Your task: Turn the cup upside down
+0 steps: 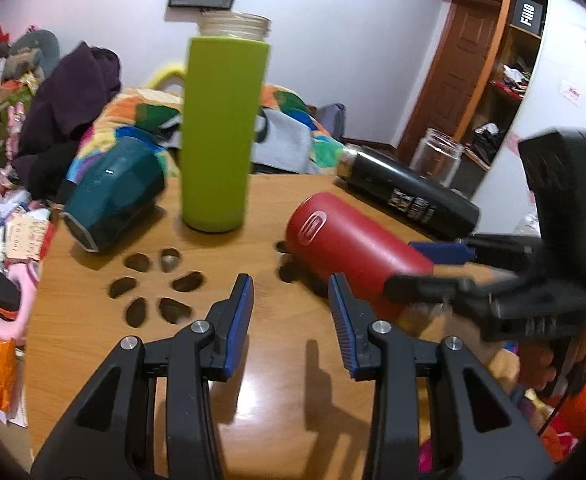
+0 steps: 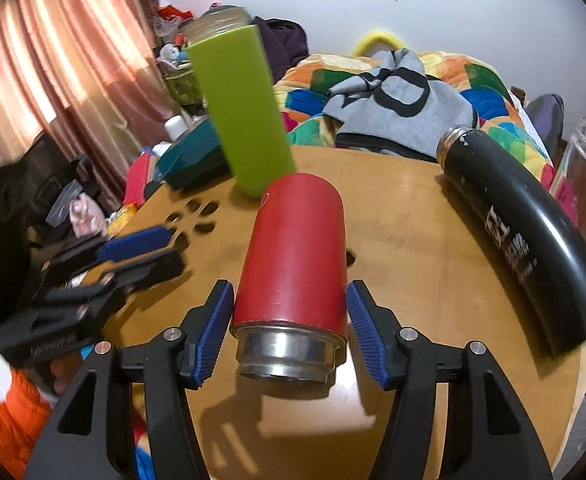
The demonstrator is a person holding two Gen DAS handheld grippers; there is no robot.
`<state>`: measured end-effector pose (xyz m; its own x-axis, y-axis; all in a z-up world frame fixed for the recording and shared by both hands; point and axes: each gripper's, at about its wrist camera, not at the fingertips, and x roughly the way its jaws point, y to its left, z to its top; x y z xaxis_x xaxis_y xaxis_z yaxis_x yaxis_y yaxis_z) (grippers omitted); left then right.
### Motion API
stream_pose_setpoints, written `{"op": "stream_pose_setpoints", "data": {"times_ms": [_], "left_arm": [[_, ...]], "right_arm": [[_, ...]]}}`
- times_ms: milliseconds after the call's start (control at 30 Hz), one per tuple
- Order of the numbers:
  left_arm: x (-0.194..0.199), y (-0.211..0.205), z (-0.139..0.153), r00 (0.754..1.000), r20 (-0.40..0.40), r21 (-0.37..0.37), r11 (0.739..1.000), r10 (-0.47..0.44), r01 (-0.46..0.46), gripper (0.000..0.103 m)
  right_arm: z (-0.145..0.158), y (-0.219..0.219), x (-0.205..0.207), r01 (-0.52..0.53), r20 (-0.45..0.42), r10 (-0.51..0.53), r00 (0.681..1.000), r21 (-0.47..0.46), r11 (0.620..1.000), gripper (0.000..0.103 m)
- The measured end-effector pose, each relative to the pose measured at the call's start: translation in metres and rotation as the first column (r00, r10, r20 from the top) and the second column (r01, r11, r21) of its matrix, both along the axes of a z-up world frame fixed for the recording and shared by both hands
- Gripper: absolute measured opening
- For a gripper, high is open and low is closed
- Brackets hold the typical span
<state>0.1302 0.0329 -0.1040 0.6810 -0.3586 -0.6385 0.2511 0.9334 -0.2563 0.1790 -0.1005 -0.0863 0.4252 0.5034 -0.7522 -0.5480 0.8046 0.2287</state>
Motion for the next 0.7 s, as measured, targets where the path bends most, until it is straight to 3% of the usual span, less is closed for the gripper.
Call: {"op": "stream_pose_setpoints", "data": {"times_ms": [300, 533, 700], "left_arm": [[0.009, -0.028, 0.013, 0.995, -0.082, -0.010, 0.998, -0.058, 0.057, 0.063], [-0.002, -0.006, 0.025, 0.999, -0.035, 0.000, 0.999, 0.034, -0.034, 0.064], [-0.008, 0.022, 0.016, 0.995, -0.057, -0.036, 0.996, 0.081, -0.083, 0.064]], "right_arm": [[0.000, -0.006, -0.033, -0.041, 0.068, 0.042, 0.997, -0.006, 0.999, 0.055], [0.016, -0.013, -0.011, -0.047, -0.014, 0.048, 0.999, 0.057, 0.997, 0.055], [0.009, 0.017, 0.033, -0.065, -0.115, 0.061, 0.991, -0.033, 0.997, 0.058]]}}
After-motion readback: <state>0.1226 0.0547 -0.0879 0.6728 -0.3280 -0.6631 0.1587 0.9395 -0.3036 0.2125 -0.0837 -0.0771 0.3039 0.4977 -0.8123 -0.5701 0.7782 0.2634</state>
